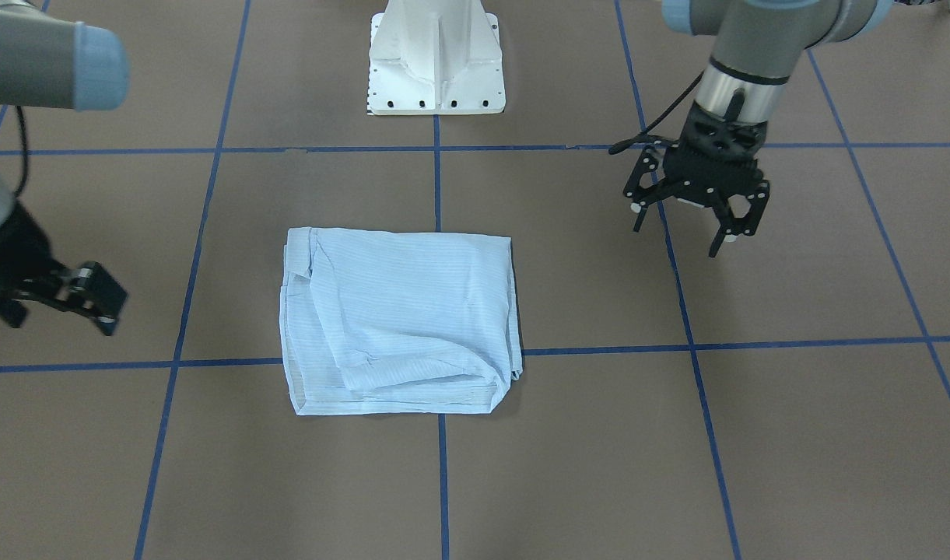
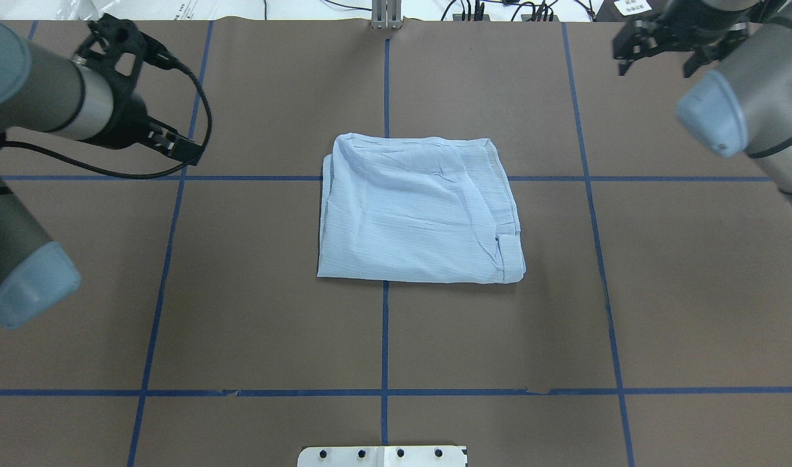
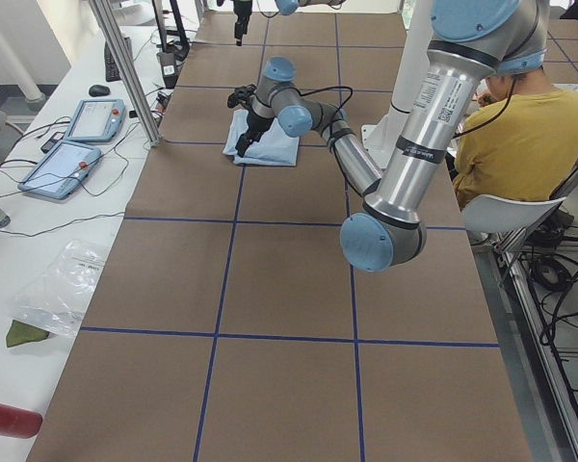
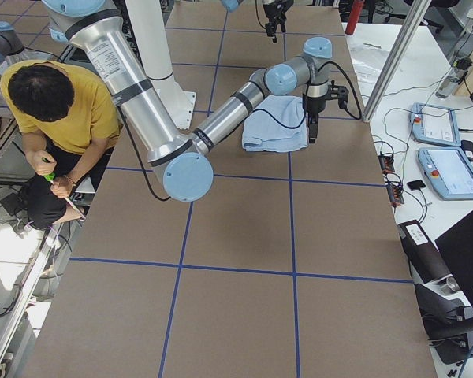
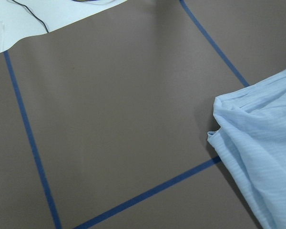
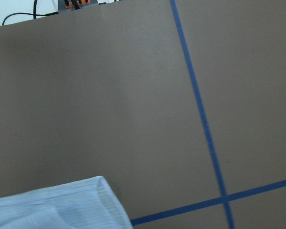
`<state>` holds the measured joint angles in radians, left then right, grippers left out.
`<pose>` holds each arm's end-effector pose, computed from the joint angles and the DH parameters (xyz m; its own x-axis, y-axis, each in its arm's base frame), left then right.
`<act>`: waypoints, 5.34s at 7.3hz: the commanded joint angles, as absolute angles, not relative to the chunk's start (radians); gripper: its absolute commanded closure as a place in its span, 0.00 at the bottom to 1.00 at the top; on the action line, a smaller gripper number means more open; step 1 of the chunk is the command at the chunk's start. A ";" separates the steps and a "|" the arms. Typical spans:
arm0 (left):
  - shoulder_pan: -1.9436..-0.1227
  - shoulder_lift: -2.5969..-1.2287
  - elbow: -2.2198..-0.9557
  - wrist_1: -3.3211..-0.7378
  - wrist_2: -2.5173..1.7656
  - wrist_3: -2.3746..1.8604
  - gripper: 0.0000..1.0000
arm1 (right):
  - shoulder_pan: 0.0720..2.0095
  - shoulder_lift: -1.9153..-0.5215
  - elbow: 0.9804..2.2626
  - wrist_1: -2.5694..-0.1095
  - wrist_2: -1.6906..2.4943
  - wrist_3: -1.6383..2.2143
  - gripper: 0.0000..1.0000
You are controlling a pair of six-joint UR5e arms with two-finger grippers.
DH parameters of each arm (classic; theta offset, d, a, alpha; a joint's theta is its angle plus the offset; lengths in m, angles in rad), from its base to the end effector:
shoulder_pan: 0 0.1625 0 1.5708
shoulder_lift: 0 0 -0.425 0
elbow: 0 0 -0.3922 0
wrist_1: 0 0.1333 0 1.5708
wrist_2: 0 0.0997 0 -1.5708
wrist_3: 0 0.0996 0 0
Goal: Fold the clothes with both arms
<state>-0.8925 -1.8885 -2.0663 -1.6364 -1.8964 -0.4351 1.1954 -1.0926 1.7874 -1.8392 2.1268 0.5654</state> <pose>0.2589 -0.4830 0.2647 0.6976 0.5036 -0.5096 -0.1173 0.7820 0.6122 -0.1532 -0.6089 0.3245 0.7785 0.0194 0.6273 -0.0986 0.9909 0.0918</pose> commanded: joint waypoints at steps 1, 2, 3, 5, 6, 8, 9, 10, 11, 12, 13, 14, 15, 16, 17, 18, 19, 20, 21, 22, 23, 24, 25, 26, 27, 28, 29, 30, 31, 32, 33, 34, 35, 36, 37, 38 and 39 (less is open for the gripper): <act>-1.100 -1.722 -2.125 -1.615 -2.062 -0.164 0.00 | 1.430 -1.320 1.816 -1.865 2.215 0.048 0.00; -1.194 -1.650 -2.126 -1.629 -2.113 -0.126 0.00 | 1.512 -1.422 1.822 -1.861 2.235 -0.136 0.00; -1.227 -1.608 -2.122 -1.629 -2.105 -0.130 0.00 | 1.581 -1.522 1.836 -1.861 2.235 -0.237 0.00; -1.299 -1.585 -2.068 -1.611 -2.102 -0.137 0.00 | 1.624 -1.700 1.890 -1.847 2.237 -0.244 0.00; -1.328 -1.591 -2.027 -1.553 -2.102 -0.135 0.00 | 1.626 -1.763 1.887 -1.777 2.232 -0.229 0.00; -1.402 -1.534 -2.008 -1.546 -2.129 -0.098 0.00 | 1.626 -1.789 1.897 -1.730 2.240 -0.143 0.00; -1.452 -1.510 -1.991 -1.546 -2.137 -0.031 0.00 | 1.626 -1.789 1.896 -1.715 2.240 -0.134 0.00; -1.507 -1.462 -1.943 -1.552 -2.199 0.048 0.00 | 1.626 -1.790 1.890 -1.707 2.249 -0.133 0.00; -1.555 -1.397 -1.886 -1.578 -2.276 0.111 0.00 | 1.626 -1.795 1.888 -1.707 2.272 -0.136 0.00; -1.596 -1.366 -1.884 -1.585 -2.287 0.106 0.00 | 1.626 -1.799 1.888 -1.707 2.289 -0.140 0.00; -1.609 -1.368 -1.905 -1.574 -2.286 0.101 0.00 | 1.626 -1.807 1.884 -1.707 2.293 -0.141 0.00; -1.611 -1.367 -1.910 -1.575 -2.280 0.101 0.00 | 1.626 -1.813 1.882 -1.706 2.290 -0.141 0.00; -1.611 -1.368 -1.917 -1.581 -2.276 0.101 0.00 | 1.626 -1.816 1.882 -1.706 2.290 -0.141 0.00; -1.611 -1.367 -1.904 -1.583 -2.275 0.103 0.00 | 1.626 -1.821 1.882 -1.707 2.290 -0.141 0.00; -1.612 -1.367 -1.916 -1.583 -2.275 0.110 0.00 | 1.626 -1.821 1.882 -1.706 2.290 -0.141 0.00; -1.608 -1.368 -1.901 -1.583 -2.273 0.104 0.00 | 1.626 -1.821 1.882 -1.706 2.290 -0.141 0.00; -1.609 -1.367 -1.902 -1.583 -2.273 0.103 0.00 | 1.626 -1.821 1.887 -1.689 2.284 -0.153 0.00; -1.611 -1.367 -1.905 -1.583 -2.273 0.103 0.00 | 1.626 -1.821 1.884 -1.669 2.281 -0.143 0.00; -1.611 -1.367 -1.907 -1.583 -2.273 0.101 0.00 | 1.626 -1.821 1.884 -1.669 2.281 -0.140 0.00; -1.611 -1.367 -1.908 -1.583 -2.273 0.101 0.00 | 1.626 -1.821 1.884 -1.669 2.281 -0.137 0.00; -1.611 -1.367 -1.905 -1.583 -2.273 0.101 0.00 | 1.626 -1.821 1.884 -1.669 2.280 -0.135 0.00; -1.611 -1.365 -1.898 -1.583 -2.273 0.101 0.00 | 1.626 -1.821 1.884 -1.669 2.281 -0.132 0.00; -1.611 -1.365 -1.896 -1.582 -2.273 0.101 0.00 | 1.626 -1.821 1.884 -1.669 2.283 -0.126 0.00; -1.611 -1.349 -1.896 -1.582 -2.273 0.101 0.00 | 1.626 -1.821 1.885 -1.669 2.281 -0.127 0.00; -1.611 -1.342 -1.896 -1.582 -2.273 0.101 0.00 | 1.626 -1.821 1.888 -1.669 2.281 -0.124 0.00; -1.611 -1.339 -1.896 -1.582 -2.273 0.101 0.00 | 1.626 -1.821 1.890 -1.669 2.281 -0.120 0.00; -1.611 -1.333 -1.893 -1.580 -2.273 0.100 0.00 | 1.626 -1.821 1.891 -1.669 2.284 -0.109 0.00; -1.611 -1.319 -1.887 -1.580 -2.273 0.101 0.00 | 1.626 -1.821 1.893 -1.669 2.284 -0.107 0.00; -1.611 -1.307 -1.890 -1.582 -2.273 0.101 0.00 | 1.626 -1.819 1.891 -1.669 2.284 -0.109 0.00; -1.611 -1.307 -1.888 -1.582 -2.273 0.101 0.00 | 1.626 -1.819 1.891 -1.669 2.284 -0.107 0.00; -1.609 -1.308 -1.887 -1.582 -2.275 0.100 0.00 | 1.626 -1.819 1.891 -1.670 2.287 -0.107 0.00; -1.611 -1.308 -1.888 -1.582 -2.275 0.100 0.00 | 1.626 -1.819 1.891 -1.671 2.287 -0.107 0.00; -1.611 -1.307 -1.887 -1.582 -2.275 0.100 0.00 | 1.626 -1.819 1.891 -1.669 2.287 -0.107 0.00; -1.609 -1.307 -1.887 -1.582 -2.275 0.100 0.00 | 1.626 -1.819 1.893 -1.669 2.289 -0.107 0.00; -1.611 -1.307 -1.885 -1.582 -2.273 0.100 0.00 | 1.626 -1.819 1.893 -1.670 2.289 -0.107 0.00; -1.611 -1.307 -1.885 -1.582 -2.273 0.101 0.00 | 1.626 -1.819 1.893 -1.669 2.290 -0.107 0.00; -1.609 -1.307 -1.885 -1.582 -2.275 0.101 0.00 | 1.626 -1.819 1.893 -1.669 2.290 -0.107 0.00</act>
<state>-1.6102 -1.3070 -1.8856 -1.5815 -2.2739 0.1006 1.6260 -1.8193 1.8928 -1.6694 2.2896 -0.1074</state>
